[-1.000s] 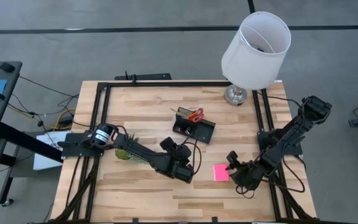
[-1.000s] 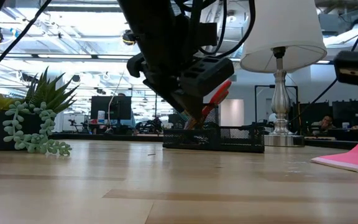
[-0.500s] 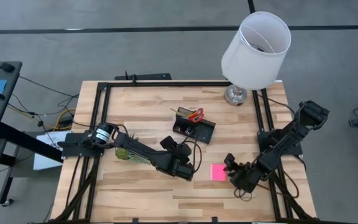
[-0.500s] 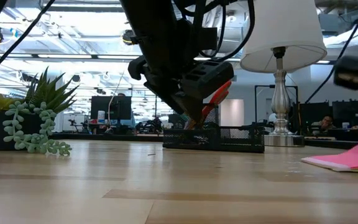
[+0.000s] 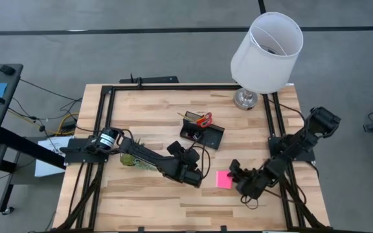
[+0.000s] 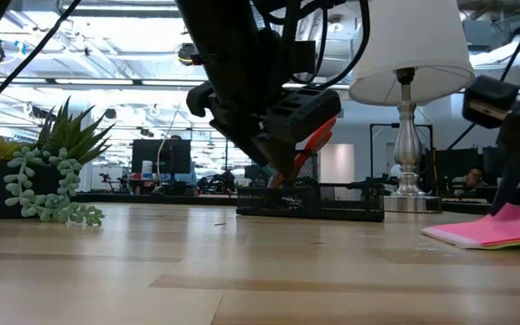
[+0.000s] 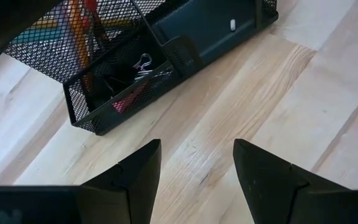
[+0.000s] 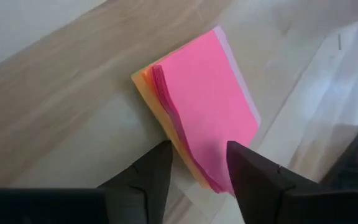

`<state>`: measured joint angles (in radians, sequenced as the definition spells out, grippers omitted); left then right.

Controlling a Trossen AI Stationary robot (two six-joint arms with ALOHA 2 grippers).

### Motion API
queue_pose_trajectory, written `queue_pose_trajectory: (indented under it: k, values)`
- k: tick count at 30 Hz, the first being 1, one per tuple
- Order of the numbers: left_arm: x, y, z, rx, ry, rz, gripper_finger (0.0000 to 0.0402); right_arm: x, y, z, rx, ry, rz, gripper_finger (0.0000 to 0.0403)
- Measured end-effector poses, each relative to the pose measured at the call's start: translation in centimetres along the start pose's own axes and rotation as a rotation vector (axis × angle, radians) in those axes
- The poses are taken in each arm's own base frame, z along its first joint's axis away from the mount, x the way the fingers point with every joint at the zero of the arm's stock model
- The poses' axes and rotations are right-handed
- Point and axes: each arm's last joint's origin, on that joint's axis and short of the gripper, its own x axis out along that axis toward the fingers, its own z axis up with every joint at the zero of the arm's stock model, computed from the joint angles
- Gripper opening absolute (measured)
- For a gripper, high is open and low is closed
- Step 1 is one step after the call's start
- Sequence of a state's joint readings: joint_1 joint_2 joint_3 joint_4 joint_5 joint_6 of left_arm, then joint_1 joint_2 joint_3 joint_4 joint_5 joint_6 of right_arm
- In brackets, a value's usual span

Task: Pick and place office supplies into organizer
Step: Put the pink sticky notes into the right compartment of the black desk organizer

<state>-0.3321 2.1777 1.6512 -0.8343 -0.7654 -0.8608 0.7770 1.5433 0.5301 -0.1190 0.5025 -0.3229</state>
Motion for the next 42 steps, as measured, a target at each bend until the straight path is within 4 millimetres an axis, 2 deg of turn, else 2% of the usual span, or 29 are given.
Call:
queue_pose_trajectory:
  k: [4,8,10,12,17,22,26,32,38,42]
  values:
    - [0.0,0.0,0.0,-0.003,-0.002,-0.003,0.0194,0.6,-0.9,0.0,0.112,-0.034,0.044,0.0123]
    - [0.0,0.0,0.0,-0.005,-0.003,-0.004,0.0194,1.2,-2.2,0.0,0.293,-0.061,0.029,0.0067]
    - [0.0,-0.1,0.0,-0.004,-0.003,-0.004,0.0194,1.5,-3.0,-0.1,0.34,-0.067,-0.029,0.0032]
    - [0.0,-0.1,0.0,-0.005,-0.004,-0.005,0.0194,1.8,-4.2,-0.1,0.406,-0.069,-0.16,0.0011]
    - [0.0,-0.2,0.0,-0.01,0.004,-0.019,0.0194,1.2,-7.6,-0.9,0.528,0.03,-0.539,0.0013]
    - [-0.1,-0.3,-0.1,-0.006,0.041,-0.052,0.0194,-0.3,-10.8,-1.4,0.627,0.012,-0.631,0.0009]
    - [-0.1,-0.3,-0.1,-0.006,0.047,-0.058,0.0194,-0.8,-12.3,-2.7,0.676,0.032,-0.64,0.0008]
    - [-0.2,-0.4,-0.2,-0.005,0.05,-0.065,0.0194,0.0,-12.4,-4.0,0.755,0.064,-0.526,0.0008]
    - [-0.2,-0.4,-0.2,0.03,0.049,-0.065,0.0194,1.4,-11.1,-4.8,0.673,0.201,-0.461,0.0009]
    - [-0.2,-0.4,-0.2,0.047,0.048,-0.063,0.0194,2.1,-10.6,-4.8,0.667,0.229,-0.449,0.0022]
